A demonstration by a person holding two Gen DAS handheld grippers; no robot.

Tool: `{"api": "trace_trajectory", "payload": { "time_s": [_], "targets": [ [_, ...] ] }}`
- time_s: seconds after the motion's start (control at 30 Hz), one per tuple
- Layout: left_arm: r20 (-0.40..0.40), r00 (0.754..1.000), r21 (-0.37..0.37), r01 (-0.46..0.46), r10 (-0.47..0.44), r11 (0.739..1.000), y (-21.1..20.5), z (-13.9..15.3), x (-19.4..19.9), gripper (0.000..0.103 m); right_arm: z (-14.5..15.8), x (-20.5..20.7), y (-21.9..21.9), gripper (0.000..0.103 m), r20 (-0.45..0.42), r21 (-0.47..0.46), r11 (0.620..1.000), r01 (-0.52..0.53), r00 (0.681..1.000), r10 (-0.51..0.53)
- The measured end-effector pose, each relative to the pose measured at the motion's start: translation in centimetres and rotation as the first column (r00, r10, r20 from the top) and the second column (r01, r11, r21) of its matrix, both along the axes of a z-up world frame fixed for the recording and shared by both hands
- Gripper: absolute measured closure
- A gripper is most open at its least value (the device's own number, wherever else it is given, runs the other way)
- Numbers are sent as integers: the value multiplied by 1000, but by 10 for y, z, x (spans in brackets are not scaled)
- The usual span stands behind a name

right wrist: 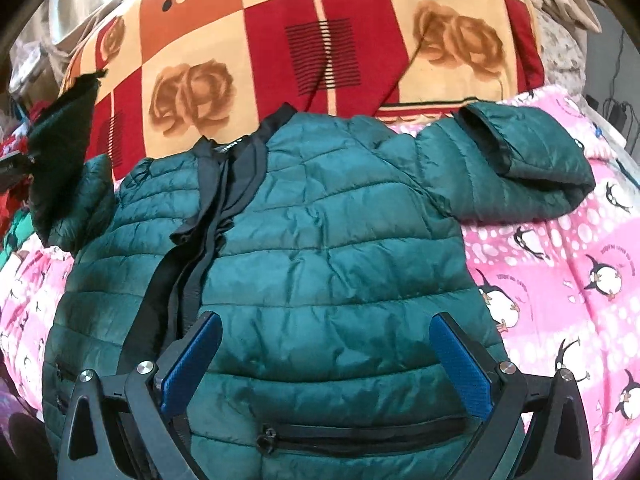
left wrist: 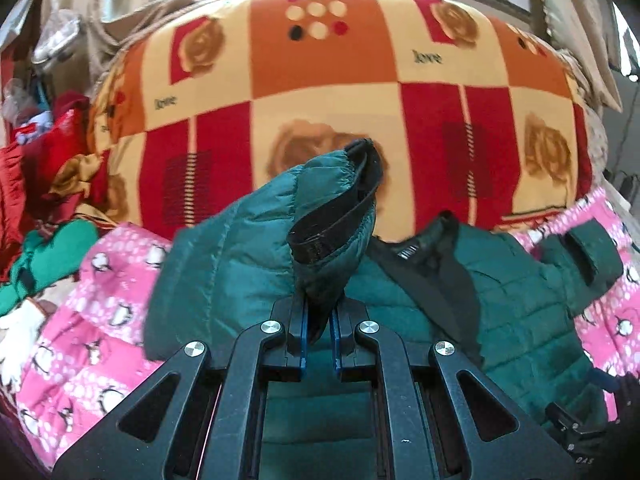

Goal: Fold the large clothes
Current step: 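Fold the held sleeve across the jacket front toward the right gripper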

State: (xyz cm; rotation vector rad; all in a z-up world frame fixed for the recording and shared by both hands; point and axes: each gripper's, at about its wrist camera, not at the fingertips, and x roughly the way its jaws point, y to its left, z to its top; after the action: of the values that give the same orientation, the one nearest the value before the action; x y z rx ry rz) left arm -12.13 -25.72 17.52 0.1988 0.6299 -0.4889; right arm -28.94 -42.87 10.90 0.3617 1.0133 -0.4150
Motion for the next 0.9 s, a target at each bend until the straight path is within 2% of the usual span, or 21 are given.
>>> {"api": "trace_trajectory", "payload": {
  "time_s": [0.27, 0.53, 0.9],
  "targets": [
    [-73, 995, 23, 65, -63, 998, -53, -35, -11, 95, -6, -4, -22, 0, -18, -1, 999, 38, 999, -38],
    [-136, 986, 40, 104, -98, 994, -89, -62, -17, 95, -15, -9, -33, 0, -22, 20, 998, 57, 998, -56],
    [-165, 979, 47, 129, -120, 990, -103, -76, -19, 95, -25, -14, -42, 0, -32, 14, 997, 73, 997, -72]
  ]
}}
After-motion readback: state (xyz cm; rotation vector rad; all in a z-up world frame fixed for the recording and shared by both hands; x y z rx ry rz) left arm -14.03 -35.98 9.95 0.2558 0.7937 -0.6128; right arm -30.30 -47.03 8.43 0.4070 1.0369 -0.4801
